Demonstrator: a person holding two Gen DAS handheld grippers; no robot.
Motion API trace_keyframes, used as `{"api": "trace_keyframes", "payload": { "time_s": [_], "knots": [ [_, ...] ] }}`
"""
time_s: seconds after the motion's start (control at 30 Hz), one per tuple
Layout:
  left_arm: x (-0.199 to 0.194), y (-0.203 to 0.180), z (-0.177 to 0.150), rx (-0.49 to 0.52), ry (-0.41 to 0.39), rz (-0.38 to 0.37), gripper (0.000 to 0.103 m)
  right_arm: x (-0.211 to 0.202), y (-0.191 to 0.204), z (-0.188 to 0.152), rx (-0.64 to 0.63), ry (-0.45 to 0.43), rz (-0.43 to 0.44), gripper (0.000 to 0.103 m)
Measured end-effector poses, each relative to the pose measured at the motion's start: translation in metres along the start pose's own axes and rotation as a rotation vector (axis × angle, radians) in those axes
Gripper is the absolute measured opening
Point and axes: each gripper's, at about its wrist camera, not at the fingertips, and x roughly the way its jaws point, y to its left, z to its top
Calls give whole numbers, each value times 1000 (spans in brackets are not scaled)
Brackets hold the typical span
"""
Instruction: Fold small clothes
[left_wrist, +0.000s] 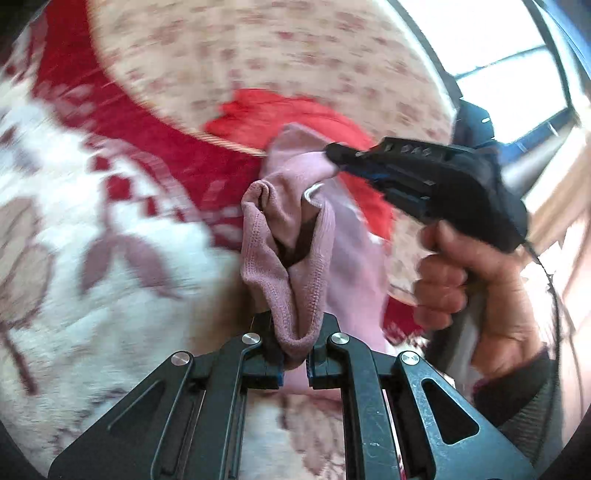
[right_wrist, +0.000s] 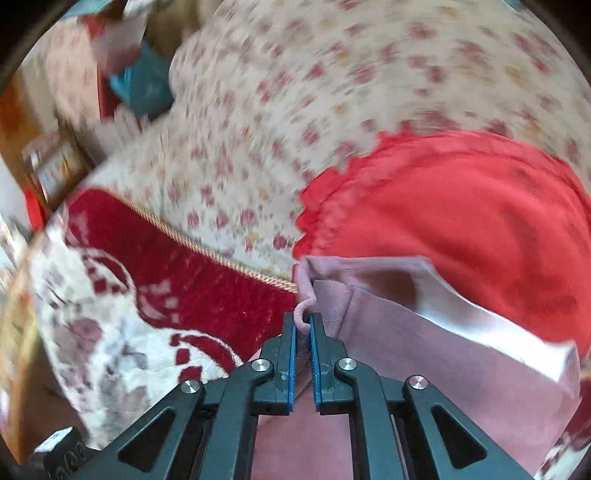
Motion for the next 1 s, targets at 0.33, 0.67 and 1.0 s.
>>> {"api": "trace_keyframes", "payload": {
  "time_s": [0.33, 0.67, 1.0],
  "knots": [
    [32, -60, -22, 140, 44, -20, 6, -44, -93, -37, 194, -129, 103, 6],
    [13, -15, -13, 14, -2, 42, 6, -21, -85, -37, 239, -175, 354, 19],
    [12, -25, -21, 70, 23, -35, 6, -14, -99, -60, 437, -155, 382, 59]
  ]
}}
